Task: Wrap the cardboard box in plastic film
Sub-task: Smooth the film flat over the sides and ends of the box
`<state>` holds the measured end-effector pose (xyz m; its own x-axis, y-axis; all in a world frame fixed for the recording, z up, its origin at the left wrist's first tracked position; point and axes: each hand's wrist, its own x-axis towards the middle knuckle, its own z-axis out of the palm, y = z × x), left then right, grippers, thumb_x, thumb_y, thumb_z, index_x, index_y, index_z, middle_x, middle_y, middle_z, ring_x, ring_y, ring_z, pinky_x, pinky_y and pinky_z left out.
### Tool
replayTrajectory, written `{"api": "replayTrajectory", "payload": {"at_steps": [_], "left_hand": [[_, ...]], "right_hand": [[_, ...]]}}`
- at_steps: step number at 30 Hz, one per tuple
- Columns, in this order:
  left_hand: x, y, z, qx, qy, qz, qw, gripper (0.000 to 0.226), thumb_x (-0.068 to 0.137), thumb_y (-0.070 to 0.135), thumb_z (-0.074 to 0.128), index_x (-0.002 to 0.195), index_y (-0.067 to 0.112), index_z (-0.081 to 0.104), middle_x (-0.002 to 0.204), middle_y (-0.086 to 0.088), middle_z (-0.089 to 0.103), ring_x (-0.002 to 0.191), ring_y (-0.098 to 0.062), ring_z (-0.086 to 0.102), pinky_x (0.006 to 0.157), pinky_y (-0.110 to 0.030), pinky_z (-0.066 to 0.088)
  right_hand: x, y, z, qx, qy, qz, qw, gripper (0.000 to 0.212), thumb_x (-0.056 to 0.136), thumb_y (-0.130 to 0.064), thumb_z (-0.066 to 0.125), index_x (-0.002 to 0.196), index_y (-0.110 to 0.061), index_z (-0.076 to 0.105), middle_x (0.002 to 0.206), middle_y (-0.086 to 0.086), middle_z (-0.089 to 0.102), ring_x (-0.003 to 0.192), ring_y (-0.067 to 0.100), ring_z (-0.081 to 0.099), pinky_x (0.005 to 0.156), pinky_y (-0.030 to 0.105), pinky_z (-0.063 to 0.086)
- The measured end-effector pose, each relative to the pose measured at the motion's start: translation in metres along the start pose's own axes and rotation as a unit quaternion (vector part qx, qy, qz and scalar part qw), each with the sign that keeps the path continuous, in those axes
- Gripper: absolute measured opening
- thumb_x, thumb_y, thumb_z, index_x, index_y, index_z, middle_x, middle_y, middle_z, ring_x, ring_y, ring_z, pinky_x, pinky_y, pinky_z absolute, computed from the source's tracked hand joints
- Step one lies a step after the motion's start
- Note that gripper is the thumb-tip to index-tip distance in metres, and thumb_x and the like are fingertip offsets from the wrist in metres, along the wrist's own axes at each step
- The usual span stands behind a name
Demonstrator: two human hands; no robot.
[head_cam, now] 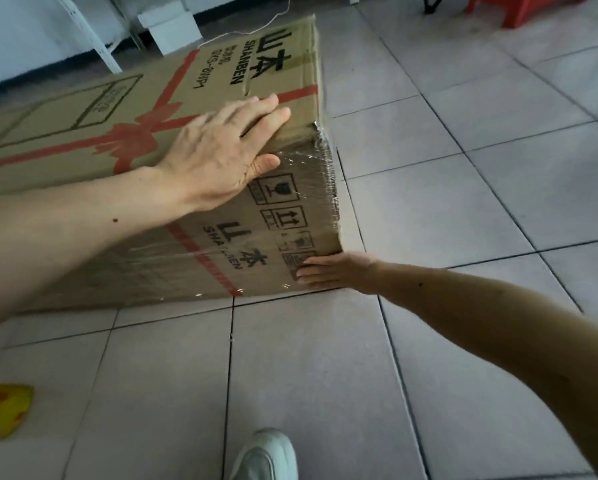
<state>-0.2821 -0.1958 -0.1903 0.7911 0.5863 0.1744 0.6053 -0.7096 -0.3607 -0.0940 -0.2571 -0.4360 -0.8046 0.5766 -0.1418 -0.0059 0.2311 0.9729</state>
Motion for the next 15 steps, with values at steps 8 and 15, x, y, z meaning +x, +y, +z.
{"api": "replayTrajectory", "payload": {"at_steps": [8,15], "left_hand": [[0.049,0.001,-0.011,-0.051,-0.010,0.079,0.996,0.077,0.090,0.073,0.021,0.149,0.026,0.036,0.141,-0.013,0.043,0.125,-0.033,0.044,0.099,-0.060,0.038],[0.065,0.004,-0.002,-0.200,-0.062,0.118,0.971,0.086,0.087,0.071,0.036,0.149,0.013,0.028,0.161,-0.003,0.021,0.150,-0.011,0.012,0.122,-0.047,0.013]], "right_hand": [[-0.034,0.039,-0.044,0.618,0.257,0.426,0.608,0.018,0.091,-0.018,0.057,0.098,-0.005,0.067,0.101,0.009,0.066,0.096,0.030,0.060,0.085,0.043,0.049],[0.007,0.145,-0.015,0.796,0.187,0.574,-0.040,0.067,0.098,-0.061,0.025,0.153,-0.022,0.028,0.159,-0.005,0.028,0.146,0.006,0.023,0.122,0.036,0.017]]}}
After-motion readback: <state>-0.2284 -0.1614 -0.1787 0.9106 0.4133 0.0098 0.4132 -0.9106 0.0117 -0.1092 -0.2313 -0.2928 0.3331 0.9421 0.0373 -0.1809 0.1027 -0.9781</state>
